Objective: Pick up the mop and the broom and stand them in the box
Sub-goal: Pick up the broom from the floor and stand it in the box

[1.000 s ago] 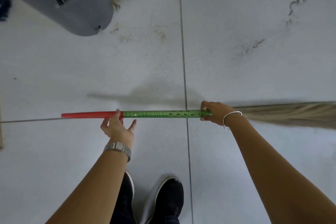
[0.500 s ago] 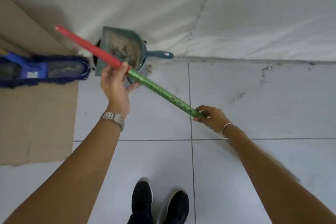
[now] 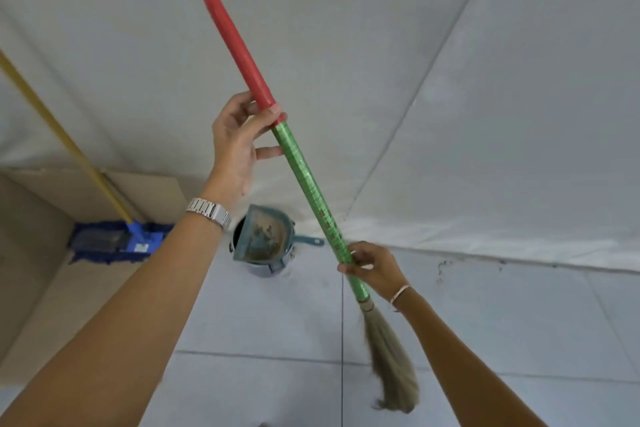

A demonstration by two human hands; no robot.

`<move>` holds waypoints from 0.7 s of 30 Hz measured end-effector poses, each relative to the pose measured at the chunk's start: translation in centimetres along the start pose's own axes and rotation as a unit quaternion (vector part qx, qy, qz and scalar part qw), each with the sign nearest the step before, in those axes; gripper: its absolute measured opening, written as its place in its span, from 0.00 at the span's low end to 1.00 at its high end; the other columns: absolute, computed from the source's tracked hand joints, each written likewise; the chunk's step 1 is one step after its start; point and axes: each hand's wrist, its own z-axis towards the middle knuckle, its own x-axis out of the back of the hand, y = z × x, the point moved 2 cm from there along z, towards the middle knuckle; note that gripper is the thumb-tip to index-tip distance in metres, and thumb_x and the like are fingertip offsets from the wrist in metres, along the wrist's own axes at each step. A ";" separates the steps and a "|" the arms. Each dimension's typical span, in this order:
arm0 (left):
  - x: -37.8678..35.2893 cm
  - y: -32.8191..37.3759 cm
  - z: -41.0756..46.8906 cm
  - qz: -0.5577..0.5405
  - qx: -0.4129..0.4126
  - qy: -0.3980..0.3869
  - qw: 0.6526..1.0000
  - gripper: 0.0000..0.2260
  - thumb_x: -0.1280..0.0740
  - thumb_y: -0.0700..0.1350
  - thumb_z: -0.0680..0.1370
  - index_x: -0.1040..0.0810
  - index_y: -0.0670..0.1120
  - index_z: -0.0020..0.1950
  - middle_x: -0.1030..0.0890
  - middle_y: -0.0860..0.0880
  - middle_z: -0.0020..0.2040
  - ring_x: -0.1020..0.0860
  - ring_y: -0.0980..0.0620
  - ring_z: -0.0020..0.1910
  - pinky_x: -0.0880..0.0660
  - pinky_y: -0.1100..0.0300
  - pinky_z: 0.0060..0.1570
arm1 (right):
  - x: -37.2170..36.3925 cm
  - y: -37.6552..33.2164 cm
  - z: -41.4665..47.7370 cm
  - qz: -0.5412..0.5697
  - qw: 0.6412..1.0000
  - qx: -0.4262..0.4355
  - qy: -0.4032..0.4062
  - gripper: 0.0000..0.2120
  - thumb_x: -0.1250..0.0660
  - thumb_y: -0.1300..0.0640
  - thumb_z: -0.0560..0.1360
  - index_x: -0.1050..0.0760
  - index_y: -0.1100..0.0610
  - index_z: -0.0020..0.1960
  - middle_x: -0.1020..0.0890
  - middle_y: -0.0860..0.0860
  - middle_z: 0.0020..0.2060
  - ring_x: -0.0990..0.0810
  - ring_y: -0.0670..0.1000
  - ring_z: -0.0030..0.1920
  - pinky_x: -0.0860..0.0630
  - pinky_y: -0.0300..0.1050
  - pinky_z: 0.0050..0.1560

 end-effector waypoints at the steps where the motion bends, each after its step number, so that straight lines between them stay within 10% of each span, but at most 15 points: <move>1: -0.5 2.8 -0.2 0.005 -0.014 -0.011 1.000 0.09 0.30 0.37 0.74 0.24 0.47 0.51 0.23 0.51 0.42 0.17 0.54 0.42 0.19 0.55 0.32 | 0.3 -2.2 -0.8 0.013 1.000 0.013 0.013 0.11 0.23 0.60 0.62 0.22 0.51 0.41 0.19 0.52 0.36 0.21 0.49 0.37 0.21 0.46 0.45; 21: 16.0 36.5 -7.1 0.076 -0.161 -0.056 0.982 0.12 0.31 0.37 0.73 0.22 0.46 0.56 0.20 0.49 0.48 0.17 0.51 0.46 0.20 0.55 0.35 | -19.1 -33.4 -7.0 0.137 0.975 0.174 -0.014 0.13 0.22 0.65 0.61 0.20 0.51 0.39 0.17 0.46 0.32 0.20 0.40 0.33 0.23 0.32 0.38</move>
